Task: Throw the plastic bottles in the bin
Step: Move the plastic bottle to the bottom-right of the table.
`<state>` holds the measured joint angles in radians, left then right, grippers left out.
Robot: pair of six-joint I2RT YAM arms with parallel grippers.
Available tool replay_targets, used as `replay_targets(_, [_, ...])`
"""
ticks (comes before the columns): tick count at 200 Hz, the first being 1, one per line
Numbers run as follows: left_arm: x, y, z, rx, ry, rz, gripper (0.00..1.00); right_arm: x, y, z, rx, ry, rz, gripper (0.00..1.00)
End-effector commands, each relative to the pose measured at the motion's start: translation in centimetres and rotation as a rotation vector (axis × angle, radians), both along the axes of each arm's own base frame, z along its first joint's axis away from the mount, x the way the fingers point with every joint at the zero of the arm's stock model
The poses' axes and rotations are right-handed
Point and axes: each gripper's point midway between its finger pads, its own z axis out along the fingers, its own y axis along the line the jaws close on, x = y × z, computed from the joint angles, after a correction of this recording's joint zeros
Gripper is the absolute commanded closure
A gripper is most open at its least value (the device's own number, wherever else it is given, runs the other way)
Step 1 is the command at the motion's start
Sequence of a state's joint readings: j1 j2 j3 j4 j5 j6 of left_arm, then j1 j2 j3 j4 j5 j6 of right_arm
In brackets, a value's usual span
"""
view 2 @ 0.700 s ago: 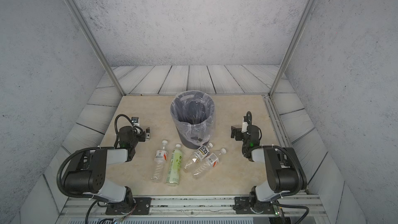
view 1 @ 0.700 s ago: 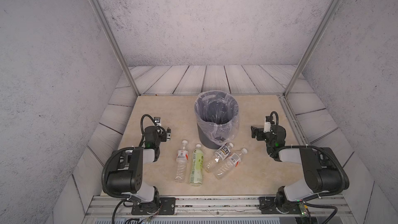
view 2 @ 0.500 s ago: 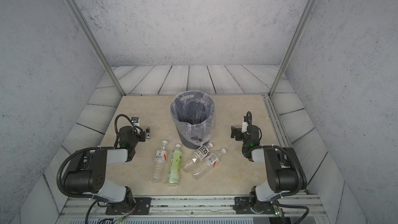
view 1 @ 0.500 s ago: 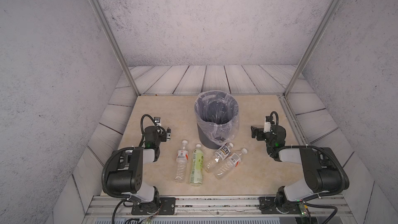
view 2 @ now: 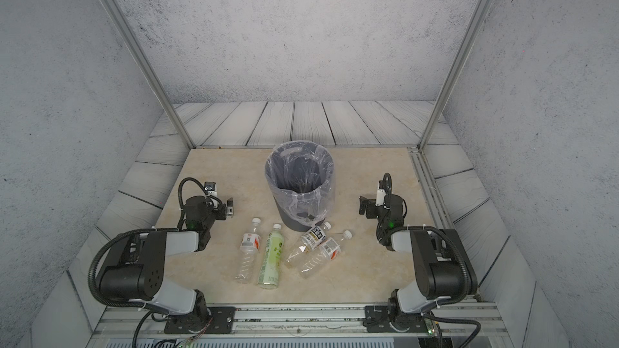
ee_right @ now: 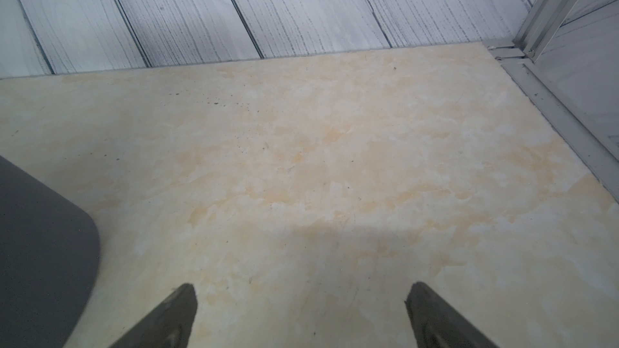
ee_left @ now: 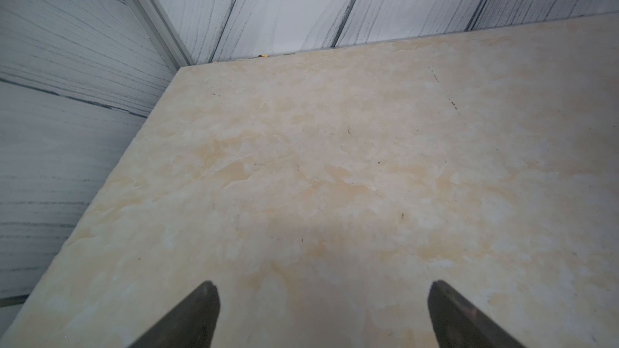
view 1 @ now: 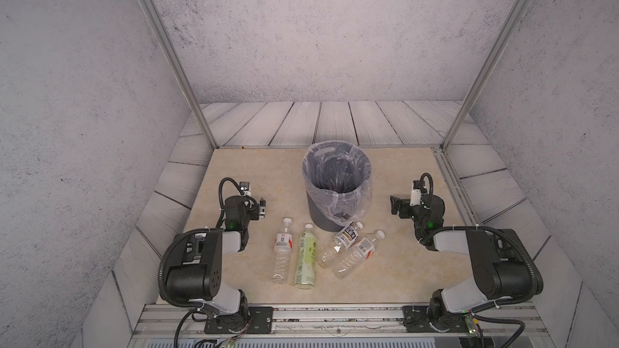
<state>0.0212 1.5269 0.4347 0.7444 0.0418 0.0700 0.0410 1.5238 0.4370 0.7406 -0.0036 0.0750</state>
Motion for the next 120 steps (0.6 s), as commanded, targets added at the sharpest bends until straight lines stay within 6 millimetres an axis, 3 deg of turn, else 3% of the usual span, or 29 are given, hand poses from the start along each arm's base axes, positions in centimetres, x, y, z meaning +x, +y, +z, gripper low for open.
replay_targets(1, [0.7,0.1,0.7,-0.014,-0.028,0.01,0.0,0.7,0.0,0.3,0.006,-0.012,-0.009,0.0])
replay_targets(79, [0.7,0.1,0.8,-0.018,-0.029,0.008,0.0,0.7,0.0,0.3,0.005,-0.012,-0.011,0.0])
replay_targets(87, [0.7,0.0,0.8,-0.019,-0.03,0.007,0.05,0.7,0.0,0.4,0.003,-0.012,-0.01,0.0])
replay_targets(120, [0.7,1.6,2.2,-0.022,-0.058,0.101,0.07,1.1,-0.4,1.6,0.003,0.011,-0.033,0.0])
